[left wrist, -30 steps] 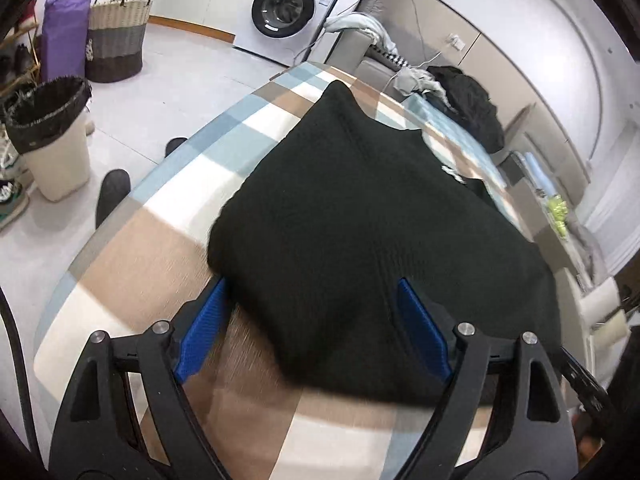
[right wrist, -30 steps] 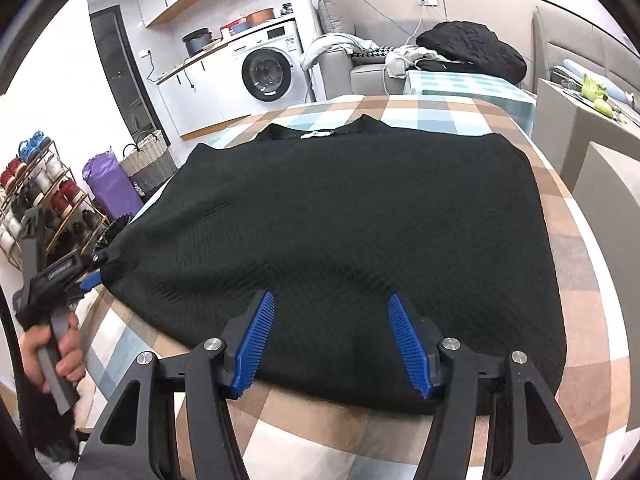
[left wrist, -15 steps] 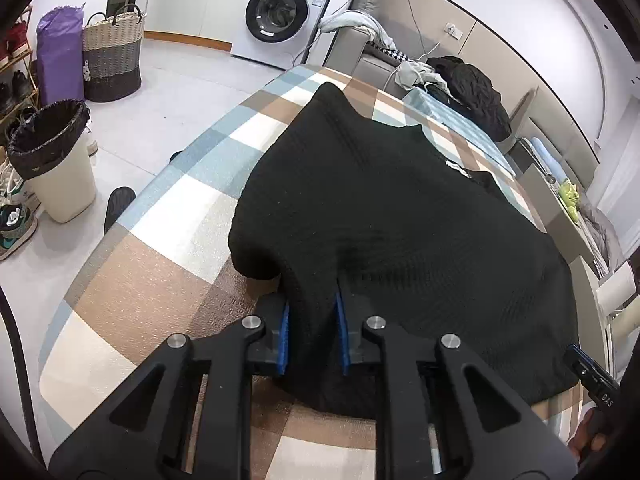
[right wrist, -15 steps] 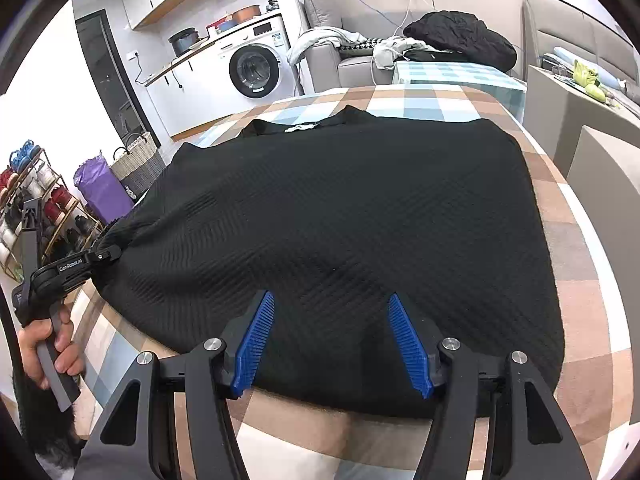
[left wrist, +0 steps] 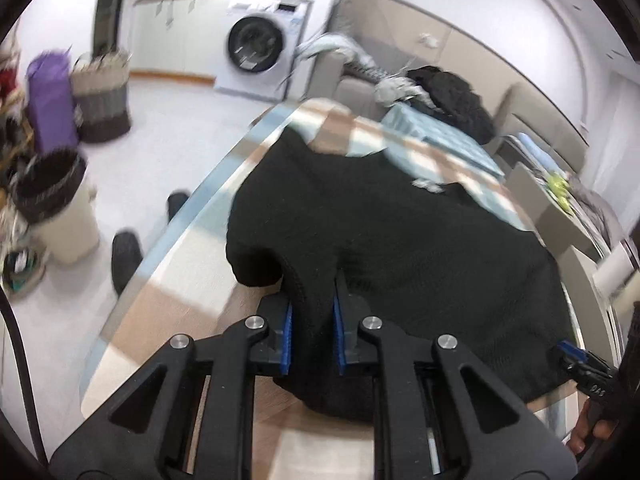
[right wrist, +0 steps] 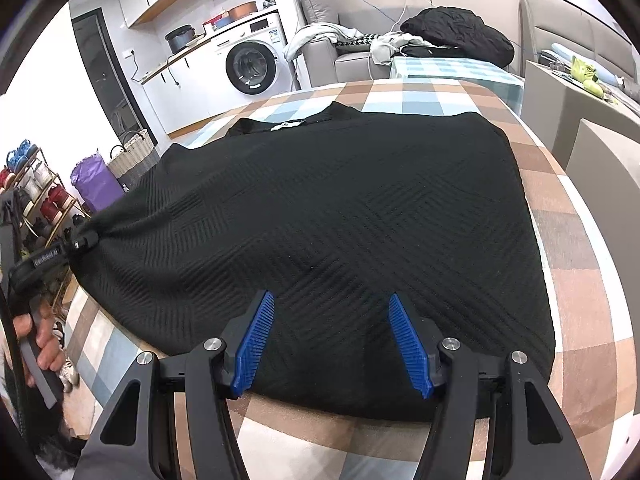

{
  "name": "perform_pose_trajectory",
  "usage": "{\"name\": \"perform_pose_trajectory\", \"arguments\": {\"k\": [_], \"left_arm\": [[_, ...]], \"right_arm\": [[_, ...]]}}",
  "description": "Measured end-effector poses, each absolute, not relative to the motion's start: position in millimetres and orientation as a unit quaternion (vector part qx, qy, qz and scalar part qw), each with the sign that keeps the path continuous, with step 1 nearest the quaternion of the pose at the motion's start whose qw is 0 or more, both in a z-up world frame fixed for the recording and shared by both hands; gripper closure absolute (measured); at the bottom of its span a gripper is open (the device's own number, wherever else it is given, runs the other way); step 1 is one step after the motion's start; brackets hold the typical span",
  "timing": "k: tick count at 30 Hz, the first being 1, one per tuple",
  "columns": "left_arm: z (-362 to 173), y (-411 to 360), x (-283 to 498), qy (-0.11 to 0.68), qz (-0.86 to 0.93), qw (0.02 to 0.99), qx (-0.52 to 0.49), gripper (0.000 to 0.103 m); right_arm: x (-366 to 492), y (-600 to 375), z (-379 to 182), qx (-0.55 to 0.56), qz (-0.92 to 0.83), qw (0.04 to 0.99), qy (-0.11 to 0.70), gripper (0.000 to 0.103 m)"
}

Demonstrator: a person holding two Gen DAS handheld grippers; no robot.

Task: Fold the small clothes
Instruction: 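Grasp the black sweater's side with the left gripper, fold it over, release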

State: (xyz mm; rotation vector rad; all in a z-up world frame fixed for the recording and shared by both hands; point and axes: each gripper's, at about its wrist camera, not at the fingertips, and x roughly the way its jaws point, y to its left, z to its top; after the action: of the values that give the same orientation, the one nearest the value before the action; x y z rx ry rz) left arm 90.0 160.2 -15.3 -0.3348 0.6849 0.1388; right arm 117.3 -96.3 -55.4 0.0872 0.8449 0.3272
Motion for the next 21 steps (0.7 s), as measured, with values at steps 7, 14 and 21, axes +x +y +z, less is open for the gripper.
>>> {"name": "perform_pose_trajectory", "arguments": {"k": [7, 14, 21], "left_arm": [[39.5, 74.0, 120.0, 0.282, -0.049, 0.955, -0.077, 0.091], [30.2, -31.9, 129.2, 0.314, -0.187, 0.931, -0.026, 0.090], [-14.0, -53.3, 106.2, 0.396, -0.260, 0.879, -0.052, 0.067]], "right_arm": [[113.3, -104.6, -55.4, 0.054, 0.153, 0.899, 0.406, 0.041], [111.2, -121.1, -53.7, 0.069, 0.129, 0.902, 0.406, 0.041], [107.5, -142.9, -49.3, 0.103, 0.114, 0.901, 0.405, 0.041]]}}
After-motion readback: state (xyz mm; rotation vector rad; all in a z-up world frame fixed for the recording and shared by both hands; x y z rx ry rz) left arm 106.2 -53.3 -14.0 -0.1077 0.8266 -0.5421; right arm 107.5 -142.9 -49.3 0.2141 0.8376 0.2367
